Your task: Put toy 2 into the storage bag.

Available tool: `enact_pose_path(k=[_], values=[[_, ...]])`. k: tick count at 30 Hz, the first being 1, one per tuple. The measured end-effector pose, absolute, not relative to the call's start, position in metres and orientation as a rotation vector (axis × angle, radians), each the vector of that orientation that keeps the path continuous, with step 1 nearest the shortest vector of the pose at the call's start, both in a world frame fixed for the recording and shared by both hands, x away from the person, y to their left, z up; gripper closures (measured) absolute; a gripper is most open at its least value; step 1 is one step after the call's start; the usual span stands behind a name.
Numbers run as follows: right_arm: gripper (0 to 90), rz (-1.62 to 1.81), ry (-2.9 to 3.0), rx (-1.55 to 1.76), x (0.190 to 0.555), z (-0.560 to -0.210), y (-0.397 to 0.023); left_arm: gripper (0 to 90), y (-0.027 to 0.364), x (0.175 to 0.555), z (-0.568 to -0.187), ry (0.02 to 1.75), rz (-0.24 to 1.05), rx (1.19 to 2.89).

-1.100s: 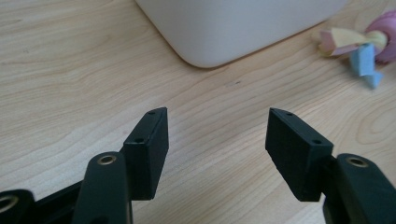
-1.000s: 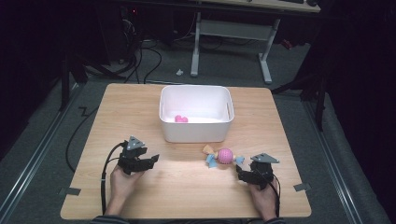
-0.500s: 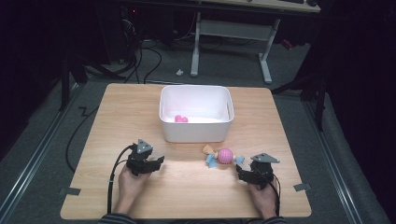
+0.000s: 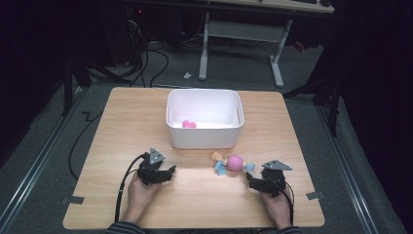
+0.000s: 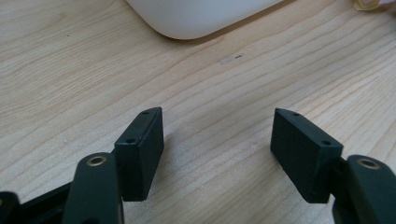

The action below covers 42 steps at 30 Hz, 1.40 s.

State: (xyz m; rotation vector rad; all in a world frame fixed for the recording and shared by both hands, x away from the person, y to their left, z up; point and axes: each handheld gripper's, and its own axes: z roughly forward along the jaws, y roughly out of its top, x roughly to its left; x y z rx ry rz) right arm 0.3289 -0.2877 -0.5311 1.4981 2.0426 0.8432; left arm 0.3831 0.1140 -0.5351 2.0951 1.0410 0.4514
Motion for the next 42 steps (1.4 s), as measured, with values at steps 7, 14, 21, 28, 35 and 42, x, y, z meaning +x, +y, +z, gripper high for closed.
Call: enact_pose_path(k=[7, 14, 21, 28, 35, 42], values=[[24.5, 0.885, 2.113, 1.483, 0.319, -0.523, -0.297, 31.5, 0.114, 0.383, -0.535, 1.062, 0.459, 2.089], [26.2, 0.894, 2.151, 1.379, 0.304, -0.503, -0.299, 31.5, 0.114, 0.383, -0.535, 1.062, 0.460, 2.090], [27.5, 0.976, 2.180, 1.259, 0.307, -0.476, -0.289, 31.5, 0.114, 0.383, -0.535, 1.062, 0.458, 2.090], [26.6, 0.986, 2.288, 1.154, 0.333, -0.463, -0.267, 31.4, 0.114, 0.383, -0.535, 1.063, 0.458, 2.089], [25.8, 0.903, 2.398, 1.127, 0.359, -0.468, -0.249, 31.3, 0.114, 0.383, -0.535, 1.062, 0.457, 2.088], [25.7, 0.854, 2.391, 1.122, 0.372, -0.476, -0.241, 31.2, 0.114, 0.383, -0.535, 1.064, 0.457, 2.088]])
